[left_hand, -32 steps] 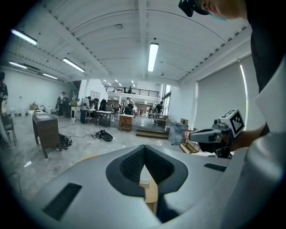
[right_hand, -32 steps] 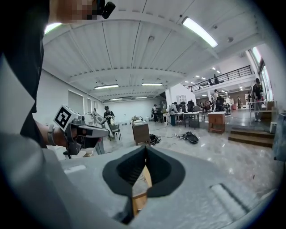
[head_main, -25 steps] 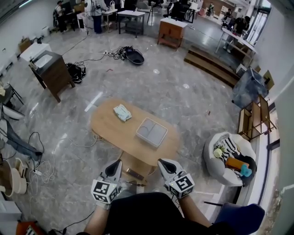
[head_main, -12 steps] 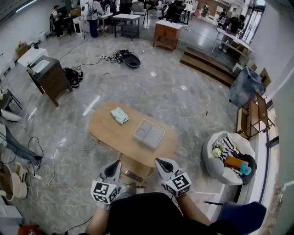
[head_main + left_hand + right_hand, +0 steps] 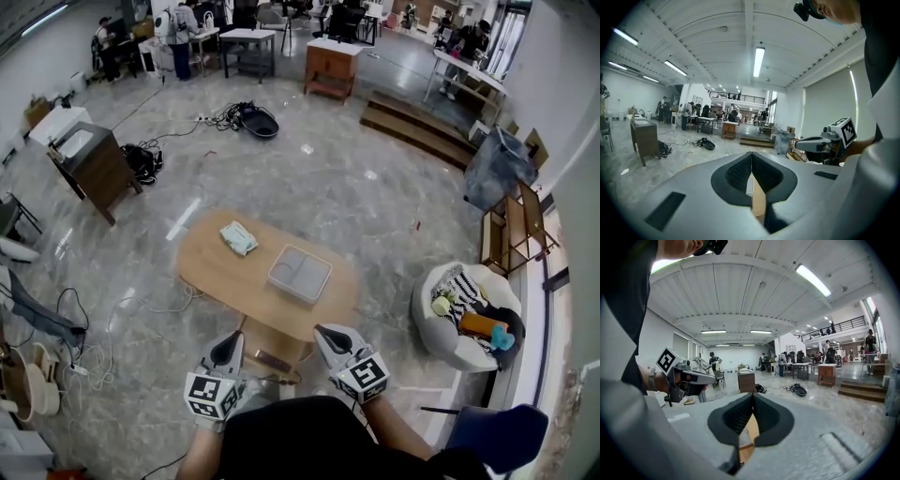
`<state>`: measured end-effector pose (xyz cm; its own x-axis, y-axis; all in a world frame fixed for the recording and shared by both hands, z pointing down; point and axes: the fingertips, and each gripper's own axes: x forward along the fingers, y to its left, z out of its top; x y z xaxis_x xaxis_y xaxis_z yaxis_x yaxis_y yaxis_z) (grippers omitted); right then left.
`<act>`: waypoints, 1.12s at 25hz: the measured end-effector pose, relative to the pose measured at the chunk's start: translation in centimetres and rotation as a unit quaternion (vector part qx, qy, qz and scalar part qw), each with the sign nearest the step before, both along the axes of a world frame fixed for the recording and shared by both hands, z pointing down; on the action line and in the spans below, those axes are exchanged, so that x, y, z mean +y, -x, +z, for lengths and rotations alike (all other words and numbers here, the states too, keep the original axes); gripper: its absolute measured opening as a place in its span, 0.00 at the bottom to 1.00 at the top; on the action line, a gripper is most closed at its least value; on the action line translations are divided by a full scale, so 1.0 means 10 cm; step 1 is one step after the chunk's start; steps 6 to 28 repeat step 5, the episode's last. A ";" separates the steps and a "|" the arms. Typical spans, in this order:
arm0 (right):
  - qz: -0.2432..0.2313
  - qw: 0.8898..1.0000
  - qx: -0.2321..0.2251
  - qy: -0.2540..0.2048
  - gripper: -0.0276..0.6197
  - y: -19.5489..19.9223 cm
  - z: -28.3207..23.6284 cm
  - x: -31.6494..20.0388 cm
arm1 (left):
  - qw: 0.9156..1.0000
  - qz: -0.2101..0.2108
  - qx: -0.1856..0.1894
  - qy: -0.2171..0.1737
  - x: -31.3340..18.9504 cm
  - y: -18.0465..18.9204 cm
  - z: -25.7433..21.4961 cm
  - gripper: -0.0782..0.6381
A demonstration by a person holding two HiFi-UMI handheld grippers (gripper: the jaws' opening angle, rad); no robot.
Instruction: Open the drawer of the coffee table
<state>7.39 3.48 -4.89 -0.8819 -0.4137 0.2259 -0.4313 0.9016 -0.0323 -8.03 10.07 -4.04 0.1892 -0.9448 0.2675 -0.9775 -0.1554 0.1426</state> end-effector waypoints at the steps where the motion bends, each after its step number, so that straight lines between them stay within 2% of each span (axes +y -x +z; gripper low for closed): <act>1: -0.002 1.000 0.001 -0.001 0.04 0.00 0.00 0.01 | 1.000 0.000 0.000 -0.001 -0.01 -0.01 0.00 0.13; 28: -0.006 1.000 0.007 0.001 0.04 -0.01 0.02 0.01 | 1.000 0.001 -0.001 0.001 -0.05 -0.04 0.00 0.13</act>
